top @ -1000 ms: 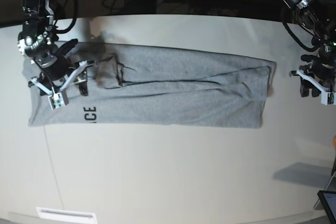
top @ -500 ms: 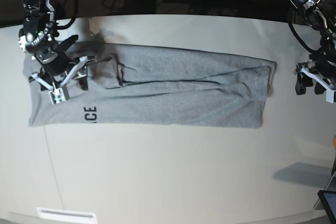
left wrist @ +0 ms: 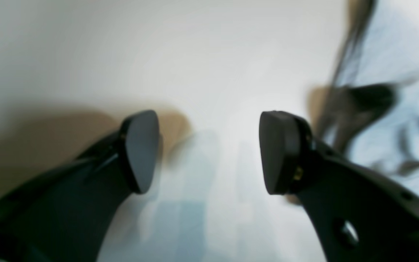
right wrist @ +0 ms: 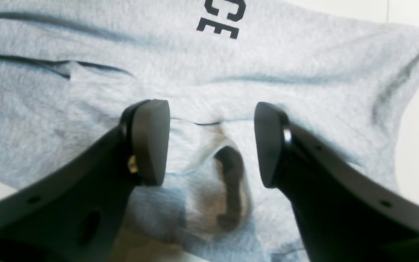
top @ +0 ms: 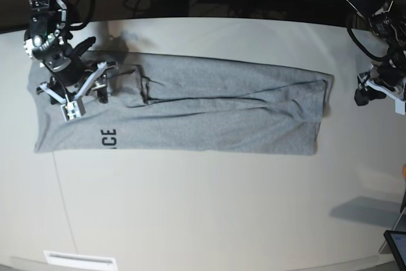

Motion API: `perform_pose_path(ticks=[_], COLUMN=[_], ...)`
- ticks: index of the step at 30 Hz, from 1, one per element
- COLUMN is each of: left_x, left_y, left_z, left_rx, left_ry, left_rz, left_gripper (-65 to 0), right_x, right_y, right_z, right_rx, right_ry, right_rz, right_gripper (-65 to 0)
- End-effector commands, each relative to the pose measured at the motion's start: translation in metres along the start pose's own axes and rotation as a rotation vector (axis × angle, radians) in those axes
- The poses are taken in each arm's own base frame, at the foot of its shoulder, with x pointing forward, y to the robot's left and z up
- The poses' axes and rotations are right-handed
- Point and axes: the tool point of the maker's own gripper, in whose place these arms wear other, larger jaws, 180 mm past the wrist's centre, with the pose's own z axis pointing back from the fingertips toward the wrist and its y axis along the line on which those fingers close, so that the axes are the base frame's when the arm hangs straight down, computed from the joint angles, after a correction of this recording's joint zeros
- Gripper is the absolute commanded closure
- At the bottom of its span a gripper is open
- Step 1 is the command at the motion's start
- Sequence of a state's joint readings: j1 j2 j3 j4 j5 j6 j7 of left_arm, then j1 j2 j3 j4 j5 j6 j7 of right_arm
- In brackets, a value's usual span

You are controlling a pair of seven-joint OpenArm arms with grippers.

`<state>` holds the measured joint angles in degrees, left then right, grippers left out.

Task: Fold the T-shirt properly
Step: 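Lower the left gripper to the strip's free end and grasp it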

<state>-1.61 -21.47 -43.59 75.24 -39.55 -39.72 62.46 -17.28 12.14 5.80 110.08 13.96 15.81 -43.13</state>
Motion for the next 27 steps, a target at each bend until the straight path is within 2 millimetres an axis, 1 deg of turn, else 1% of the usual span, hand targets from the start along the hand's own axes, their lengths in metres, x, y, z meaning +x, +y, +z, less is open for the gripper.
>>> perform_pose_path(ticks=[1,3,6,7,8,10,13,17,21,24,27], left_x=[0.024,0.034,0.041,0.041,0.048,0.052,0.048,0.043,0.029,0.022,0.024], left_y=[0.003,-0.003,-0.010,-0.015,-0.022,-0.031,-0.045,-0.061,-0.068,-0.067,-0.069], left_z=[0.008,0.011,0.013,0.011,0.007,-0.002,-0.019,-0.036,-0.044,-0.047,-0.050], left_rx=[-0.009,-0.053,-0.118,-0.143,-0.171,-0.198,-0.237,-0.282,-0.303,-0.304,-0.312], left_ry=[-0.068,-0.115,-0.121,-0.105,-0.109,-0.087,-0.038,0.004,0.041,0.059,0.056], left_rz=[-0.016,0.008,0.043,0.047,0.041,0.021,0.011,0.019,0.032,0.050,0.063], left_gripper=[-42.8,-43.2,-43.3,-43.3,-43.3,-43.2,-43.0,-42.8,-42.8,-42.8,-42.8], right_x=[0.013,0.012,0.012,0.012,0.012,0.011,0.011,0.010,0.008,0.007,0.007], right_y=[-0.003,-0.003,-0.003,-0.003,-0.003,-0.003,-0.003,-0.003,-0.002,-0.002,-0.002], right_z=[0.003,0.003,0.003,0.003,0.003,0.003,0.003,0.003,0.003,0.003,0.003], right_rx=[-0.006,-0.006,-0.006,-0.005,-0.005,-0.005,-0.005,-0.005,-0.004,-0.003,-0.003], right_ry=[-0.046,-0.043,-0.043,-0.041,-0.041,-0.040,-0.040,-0.037,-0.032,-0.029,-0.029], right_rz=[0.009,0.009,0.009,0.008,0.008,0.008,0.008,0.008,0.007,0.007,0.007], right_gripper=[-35.3,-35.3,-35.3,-35.3,-35.3,-35.3,-35.3,-35.3,-35.3,-35.3,-35.3])
